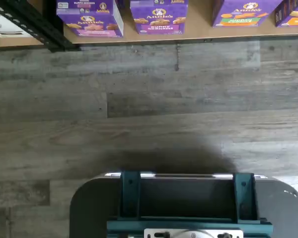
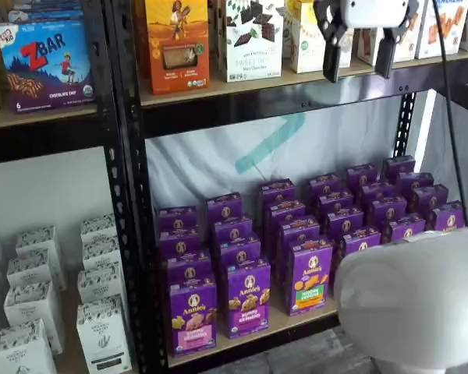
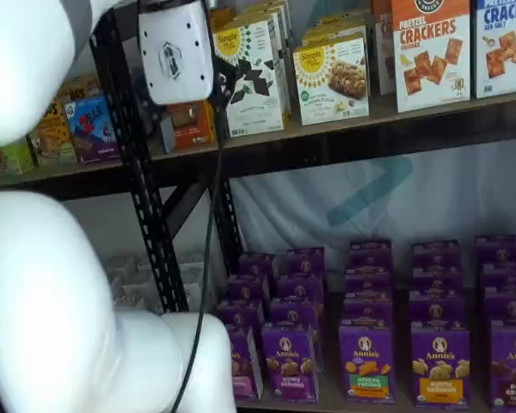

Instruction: Pick up the purple box with a pink patch in the middle, on the bottom shelf, the first box from the left

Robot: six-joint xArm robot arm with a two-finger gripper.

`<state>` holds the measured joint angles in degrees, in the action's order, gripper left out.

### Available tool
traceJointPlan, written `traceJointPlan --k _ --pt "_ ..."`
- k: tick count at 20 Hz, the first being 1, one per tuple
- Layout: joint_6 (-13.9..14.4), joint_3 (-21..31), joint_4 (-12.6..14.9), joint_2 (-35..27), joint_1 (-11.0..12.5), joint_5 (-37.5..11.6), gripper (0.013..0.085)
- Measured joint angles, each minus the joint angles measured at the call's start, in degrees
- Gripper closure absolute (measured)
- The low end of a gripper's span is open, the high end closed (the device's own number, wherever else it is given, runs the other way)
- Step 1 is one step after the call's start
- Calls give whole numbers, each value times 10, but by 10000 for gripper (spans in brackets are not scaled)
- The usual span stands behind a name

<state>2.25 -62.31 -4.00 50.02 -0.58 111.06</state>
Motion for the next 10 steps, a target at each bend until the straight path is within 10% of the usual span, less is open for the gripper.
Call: traceJointPlan --k 10 --pt "15 80 8 24 -20 -55 130"
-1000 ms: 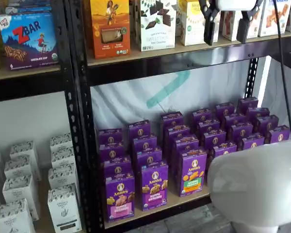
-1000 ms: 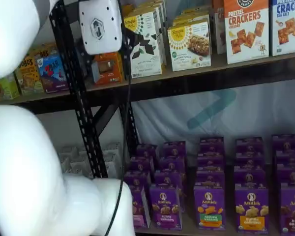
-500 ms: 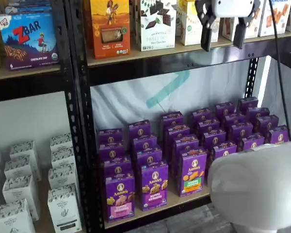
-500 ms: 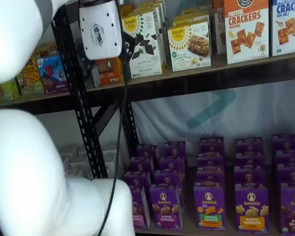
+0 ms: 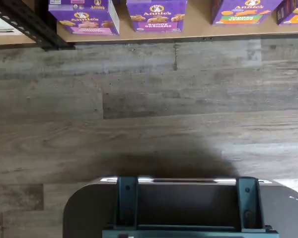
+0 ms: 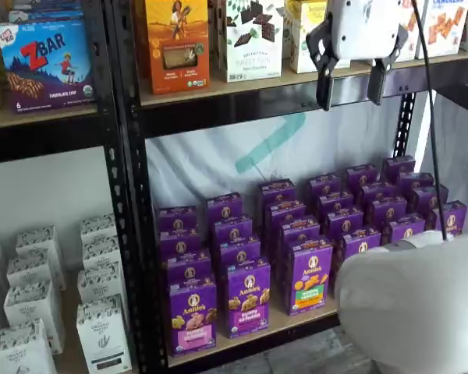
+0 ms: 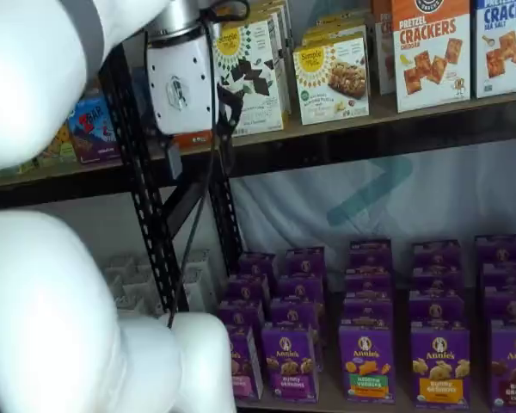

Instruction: Pick up the purple box with a pink patch in the middle, on the bottom shelf, the first box from the left

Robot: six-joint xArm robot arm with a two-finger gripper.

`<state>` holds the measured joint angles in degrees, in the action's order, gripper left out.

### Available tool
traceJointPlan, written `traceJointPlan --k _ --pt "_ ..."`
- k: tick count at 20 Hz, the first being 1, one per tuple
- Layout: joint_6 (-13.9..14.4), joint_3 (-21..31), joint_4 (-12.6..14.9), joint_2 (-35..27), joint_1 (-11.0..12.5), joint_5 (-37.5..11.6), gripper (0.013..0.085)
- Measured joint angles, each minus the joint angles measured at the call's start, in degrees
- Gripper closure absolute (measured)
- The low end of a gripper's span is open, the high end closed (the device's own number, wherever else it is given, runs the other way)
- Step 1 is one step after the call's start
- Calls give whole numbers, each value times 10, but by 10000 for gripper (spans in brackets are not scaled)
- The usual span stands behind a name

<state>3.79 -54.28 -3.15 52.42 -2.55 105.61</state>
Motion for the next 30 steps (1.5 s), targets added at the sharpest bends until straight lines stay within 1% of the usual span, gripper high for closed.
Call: traceJointPlan --k 5,13,16,19,21,26,30 --pt "-2 40 -2 10 1 -28 130" --pt "16 124 10 21 -22 -100 130" --pt "22 156 10 18 -28 -127 130" --pt "28 193 11 18 -35 -165 130" --pt "32 215 10 13 -40 -190 130" --pt "41 253 3 -2 -51 -238 130" --pt "40 291 -11 -21 -56 -297 130"
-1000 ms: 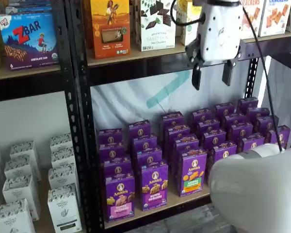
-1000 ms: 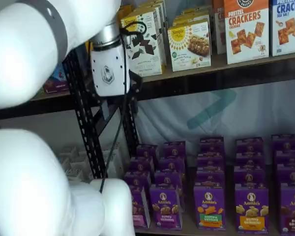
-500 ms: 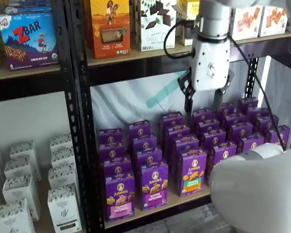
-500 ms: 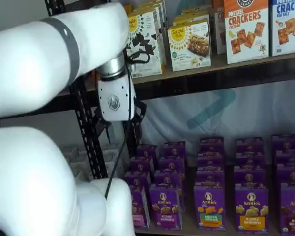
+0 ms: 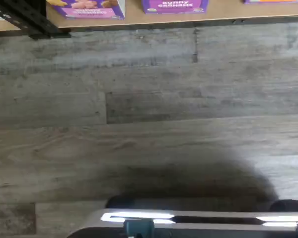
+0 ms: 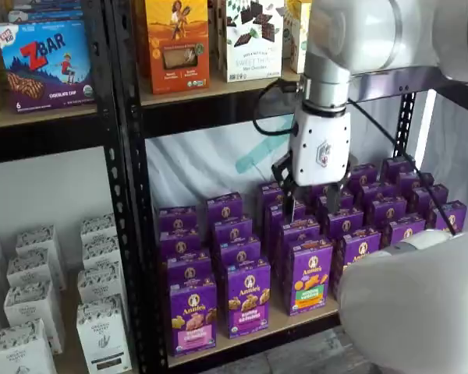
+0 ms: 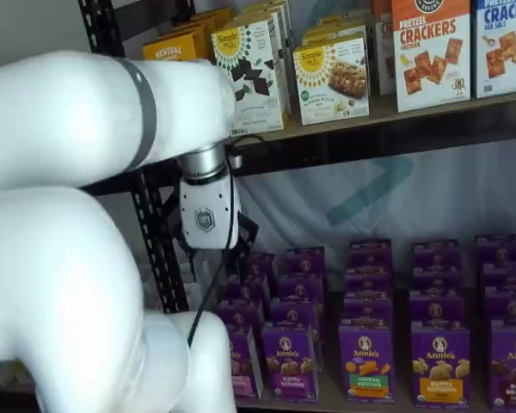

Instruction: Pick up the purple box with a pink patch in the middle, on the bottom shelf, the first box from the left

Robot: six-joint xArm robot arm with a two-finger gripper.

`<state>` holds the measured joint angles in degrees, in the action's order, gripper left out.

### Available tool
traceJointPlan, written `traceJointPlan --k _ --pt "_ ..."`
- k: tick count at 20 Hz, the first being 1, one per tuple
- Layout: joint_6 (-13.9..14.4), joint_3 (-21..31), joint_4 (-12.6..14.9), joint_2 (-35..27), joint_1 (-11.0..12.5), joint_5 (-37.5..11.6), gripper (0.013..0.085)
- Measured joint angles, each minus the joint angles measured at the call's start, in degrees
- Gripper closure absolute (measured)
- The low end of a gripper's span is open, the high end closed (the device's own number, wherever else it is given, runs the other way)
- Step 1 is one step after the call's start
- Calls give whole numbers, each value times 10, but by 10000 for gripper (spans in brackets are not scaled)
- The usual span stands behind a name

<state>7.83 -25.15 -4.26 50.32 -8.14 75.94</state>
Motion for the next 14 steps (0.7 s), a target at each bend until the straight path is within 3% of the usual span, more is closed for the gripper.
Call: traceJointPlan --k 14 --pt "24 69 22 -84 -23 -143 130"
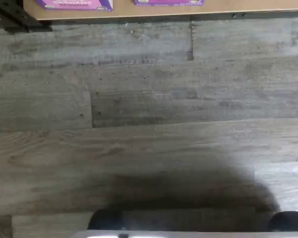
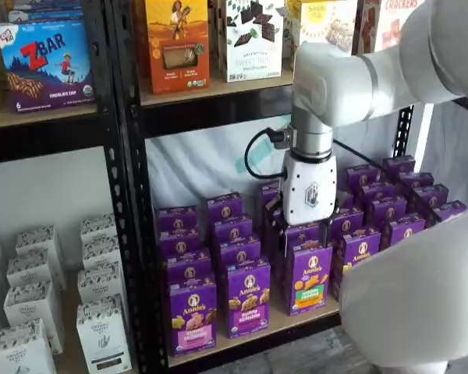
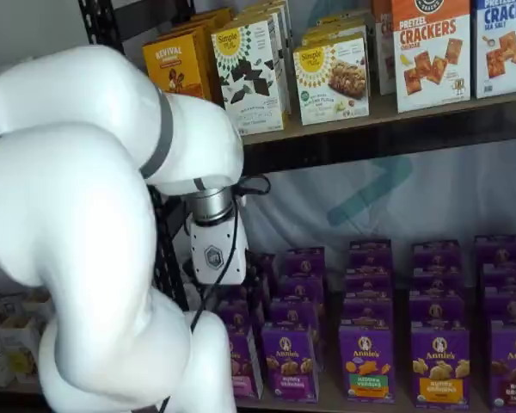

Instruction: Pick up the purple box with a pink patch in the middle, on the bottom shelf, the first box from the left

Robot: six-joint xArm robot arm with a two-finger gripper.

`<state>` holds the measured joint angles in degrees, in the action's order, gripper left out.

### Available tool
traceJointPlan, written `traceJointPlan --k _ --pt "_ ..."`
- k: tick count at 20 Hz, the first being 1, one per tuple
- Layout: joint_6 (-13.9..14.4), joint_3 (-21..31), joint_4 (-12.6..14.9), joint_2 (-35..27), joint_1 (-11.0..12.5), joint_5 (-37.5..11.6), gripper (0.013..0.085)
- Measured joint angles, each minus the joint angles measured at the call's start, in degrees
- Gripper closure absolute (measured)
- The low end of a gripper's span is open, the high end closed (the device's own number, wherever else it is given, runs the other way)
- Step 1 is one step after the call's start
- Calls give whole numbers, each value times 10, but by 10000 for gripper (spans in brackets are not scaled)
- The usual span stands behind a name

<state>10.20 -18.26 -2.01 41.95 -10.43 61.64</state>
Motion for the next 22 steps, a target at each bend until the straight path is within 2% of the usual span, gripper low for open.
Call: traceJointPlan --k 4,6,9,14,18,22 --pt "-7 14 -8 -30 2 -37 130" --pt "3 19 5 -49 -2 -54 130" --pt "7 44 12 -65 -4 -118 130" --pt "23 58 32 -105 -6 -181 130" --pt "26 74 33 -152 -7 -261 130" --pt "34 74 34 -198 -14 -303 130"
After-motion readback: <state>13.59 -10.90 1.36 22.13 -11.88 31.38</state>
